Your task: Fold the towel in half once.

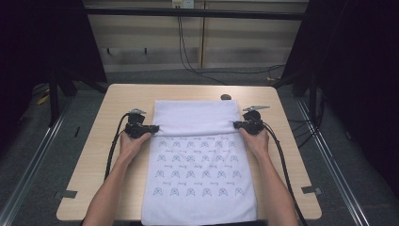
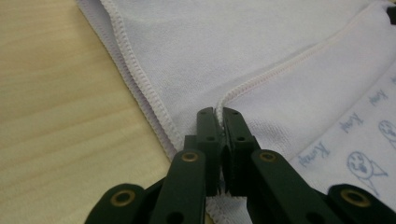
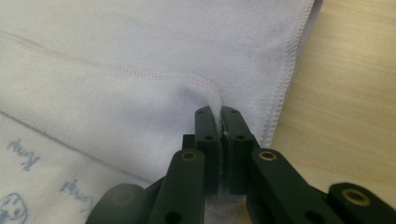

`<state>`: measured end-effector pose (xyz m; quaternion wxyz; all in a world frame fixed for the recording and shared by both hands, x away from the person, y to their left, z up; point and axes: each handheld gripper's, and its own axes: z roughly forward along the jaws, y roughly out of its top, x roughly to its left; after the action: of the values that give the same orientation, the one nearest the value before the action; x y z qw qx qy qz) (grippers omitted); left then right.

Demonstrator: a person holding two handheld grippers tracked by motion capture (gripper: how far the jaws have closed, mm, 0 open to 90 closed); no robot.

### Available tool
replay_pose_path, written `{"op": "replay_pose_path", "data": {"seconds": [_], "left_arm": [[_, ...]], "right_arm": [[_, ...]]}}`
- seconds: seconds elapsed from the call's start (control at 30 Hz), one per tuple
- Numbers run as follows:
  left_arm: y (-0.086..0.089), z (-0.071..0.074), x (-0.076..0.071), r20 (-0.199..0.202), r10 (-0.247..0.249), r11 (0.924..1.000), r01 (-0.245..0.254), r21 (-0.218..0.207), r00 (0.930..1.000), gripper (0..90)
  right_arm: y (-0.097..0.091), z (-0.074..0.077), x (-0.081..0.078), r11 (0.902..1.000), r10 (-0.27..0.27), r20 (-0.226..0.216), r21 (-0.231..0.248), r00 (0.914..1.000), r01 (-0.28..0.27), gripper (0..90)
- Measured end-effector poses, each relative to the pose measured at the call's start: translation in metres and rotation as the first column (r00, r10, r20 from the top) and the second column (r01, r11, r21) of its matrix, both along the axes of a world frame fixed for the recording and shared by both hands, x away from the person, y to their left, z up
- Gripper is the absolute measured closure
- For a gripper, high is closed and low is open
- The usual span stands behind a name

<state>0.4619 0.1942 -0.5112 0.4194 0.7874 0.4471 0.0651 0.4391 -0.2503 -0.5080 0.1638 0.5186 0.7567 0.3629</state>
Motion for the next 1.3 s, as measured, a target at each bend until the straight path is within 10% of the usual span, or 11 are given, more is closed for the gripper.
{"op": "replay_pose_path", "data": {"seconds": [0.27, 0.53, 0.67, 0.97, 1.17, 1.3], "left_arm": [[0.008, 0.016, -0.009, 0.032, -0.025, 0.9992, 0.026, -0.029, 0.9992, 87.0], [0.027, 0.075, -0.034, 0.166, -0.067, 0.9849, 0.092, -0.147, 0.9839, 86.8], [0.033, 0.1, -0.055, 0.215, -0.099, 0.9792, 0.133, -0.153, 0.9716, 86.8], [0.039, 0.161, -0.105, 0.351, -0.186, 0.9679, 0.232, -0.095, 0.9178, 86.8], [0.045, 0.174, -0.127, 0.383, -0.166, 0.9586, 0.24, -0.153, 0.9088, 86.7], [0.041, 0.154, -0.146, 0.351, -0.208, 0.9594, 0.26, -0.109, 0.9132, 86.5]], "right_arm": [[-0.013, 0.01, -0.005, 0.9937, 0.021, 0.036, 0.11, 0.9991, -0.024, 87.2], [-0.026, 0.081, -0.029, 0.976, 0.099, 0.206, 0.17, 0.9735, -0.135, 87.2], [-0.027, 0.106, -0.05, 0.9671, 0.126, 0.271, 0.18, 0.9543, -0.179, 87.3], [-0.03, 0.169, -0.09, 0.9598, 0.171, 0.347, 0.152, 0.9221, -0.236, 87.3], [-0.029, 0.194, -0.121, 0.9457, 0.209, 0.409, 0.147, 0.8882, -0.29, 87.3], [-0.028, 0.178, -0.156, 0.9364, 0.255, 0.392, 0.127, 0.8838, -0.327, 87.3]]}}
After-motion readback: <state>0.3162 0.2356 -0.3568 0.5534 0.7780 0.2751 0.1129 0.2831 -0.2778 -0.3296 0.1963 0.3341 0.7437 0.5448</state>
